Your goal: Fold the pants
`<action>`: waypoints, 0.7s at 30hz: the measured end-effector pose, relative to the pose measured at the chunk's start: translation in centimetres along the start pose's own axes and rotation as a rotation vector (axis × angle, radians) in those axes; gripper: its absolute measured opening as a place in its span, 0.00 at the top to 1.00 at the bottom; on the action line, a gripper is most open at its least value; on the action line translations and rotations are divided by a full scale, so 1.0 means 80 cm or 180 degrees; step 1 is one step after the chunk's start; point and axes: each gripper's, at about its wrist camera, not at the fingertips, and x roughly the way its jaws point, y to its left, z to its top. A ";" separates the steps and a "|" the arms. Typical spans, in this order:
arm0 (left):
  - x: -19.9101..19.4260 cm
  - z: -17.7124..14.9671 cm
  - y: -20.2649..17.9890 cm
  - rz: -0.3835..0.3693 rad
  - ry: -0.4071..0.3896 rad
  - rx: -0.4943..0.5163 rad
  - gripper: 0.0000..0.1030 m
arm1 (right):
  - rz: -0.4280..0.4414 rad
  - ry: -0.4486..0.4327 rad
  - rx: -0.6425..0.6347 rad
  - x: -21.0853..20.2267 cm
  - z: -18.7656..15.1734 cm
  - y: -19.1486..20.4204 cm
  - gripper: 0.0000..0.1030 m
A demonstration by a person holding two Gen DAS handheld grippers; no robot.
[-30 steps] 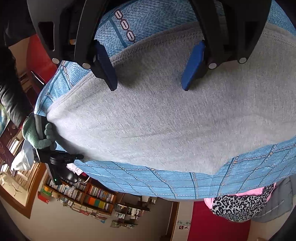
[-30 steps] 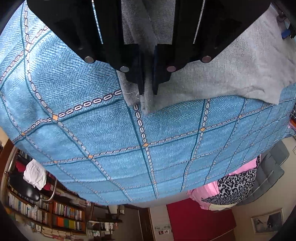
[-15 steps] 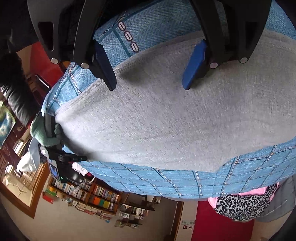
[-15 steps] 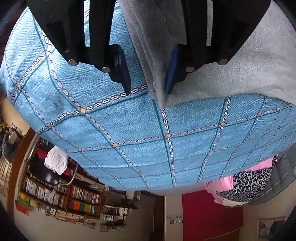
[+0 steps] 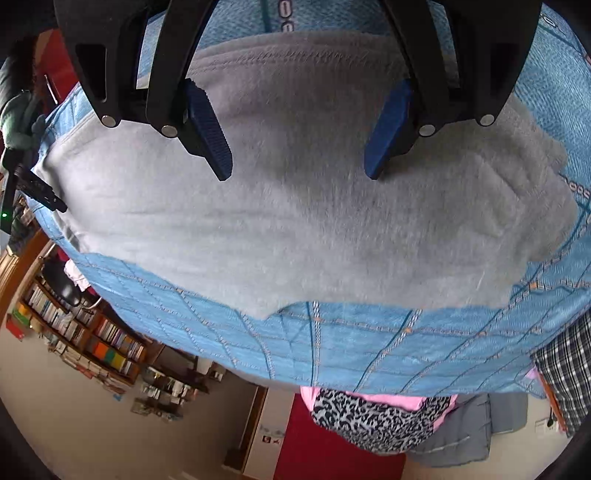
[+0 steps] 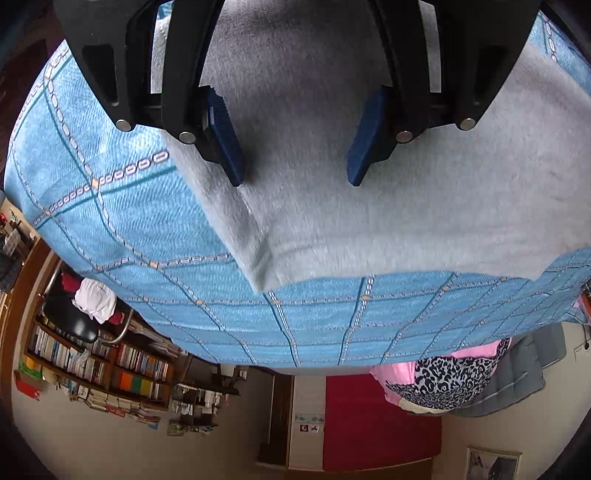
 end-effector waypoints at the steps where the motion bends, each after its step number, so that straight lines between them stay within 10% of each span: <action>1: 0.001 -0.010 -0.002 0.0021 -0.0010 0.0075 0.28 | 0.0046 -0.0032 0.0033 0.001 -0.010 -0.003 0.42; 8: -0.002 -0.012 -0.021 0.0174 -0.0036 0.0242 0.26 | -0.0042 -0.0212 0.0095 -0.012 -0.025 0.005 0.42; 21: 0.033 0.013 -0.225 -0.0800 -0.0028 0.1034 0.25 | 0.0229 -0.0591 0.0322 -0.071 -0.093 0.035 0.41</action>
